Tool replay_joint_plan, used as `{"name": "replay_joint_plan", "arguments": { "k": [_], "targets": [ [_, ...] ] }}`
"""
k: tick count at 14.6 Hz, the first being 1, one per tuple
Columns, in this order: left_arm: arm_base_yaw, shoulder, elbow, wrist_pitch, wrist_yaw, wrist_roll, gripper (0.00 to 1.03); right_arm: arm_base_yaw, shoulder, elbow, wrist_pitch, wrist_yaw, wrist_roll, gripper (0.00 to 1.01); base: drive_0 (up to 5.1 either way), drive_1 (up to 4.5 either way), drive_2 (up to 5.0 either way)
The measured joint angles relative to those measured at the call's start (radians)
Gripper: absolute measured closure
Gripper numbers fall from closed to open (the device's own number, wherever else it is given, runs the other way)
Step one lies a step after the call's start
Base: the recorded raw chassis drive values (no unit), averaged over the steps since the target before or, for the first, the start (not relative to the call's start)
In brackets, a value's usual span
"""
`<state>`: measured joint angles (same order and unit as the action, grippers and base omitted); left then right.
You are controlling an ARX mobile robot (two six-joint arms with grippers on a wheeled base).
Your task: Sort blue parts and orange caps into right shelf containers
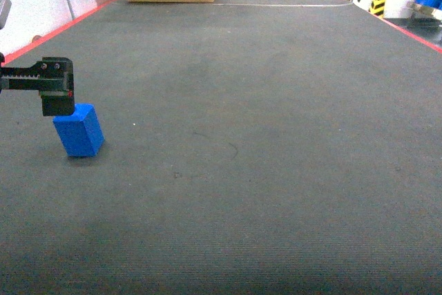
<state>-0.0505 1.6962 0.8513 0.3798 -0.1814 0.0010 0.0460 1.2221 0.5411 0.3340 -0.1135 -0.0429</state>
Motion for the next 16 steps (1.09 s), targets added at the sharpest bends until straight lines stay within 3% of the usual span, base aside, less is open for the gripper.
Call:
{"name": "replay_joint_plan", "arguments": {
  "k": [2,3,5,10,13,14,16],
  "targets": [
    [0.003,-0.017,0.000,0.003,0.000,-0.010,0.05,0.000,0.000,0.000,0.002,-0.003,0.000,0.67,0.0,0.00,0.0],
    [0.003,-0.021,-0.010,0.002,0.013,-0.049,0.05,0.000,0.000,0.000,0.000,-0.003,0.000,0.67,0.0,0.00,0.0],
    [0.006,0.056,0.044,-0.033,0.044,-0.073,0.05,0.000,0.000,0.000,0.001,-0.003,0.000,0.67,0.0,0.00,0.0],
    [0.015,0.277,0.290,-0.089,0.049,-0.077,0.05,0.000,0.000,0.000,0.001,-0.003,0.000,0.67,0.0,0.00,0.0],
    [0.019,0.379,0.354,-0.129,0.071,-0.100,0.05,0.000,0.000,0.000,0.000,-0.003,0.000,0.67,0.0,0.00,0.0],
    [0.017,0.406,0.363,-0.162,0.057,-0.105,0.11,0.000,0.000,0.000,0.001,-0.003,0.000,0.67,0.0,0.00,0.0],
    [0.012,0.415,0.352,-0.143,0.008,-0.100,0.54,0.000,0.000,0.000,0.001,-0.003,0.000,0.67,0.0,0.00,0.0]
  ]
}}
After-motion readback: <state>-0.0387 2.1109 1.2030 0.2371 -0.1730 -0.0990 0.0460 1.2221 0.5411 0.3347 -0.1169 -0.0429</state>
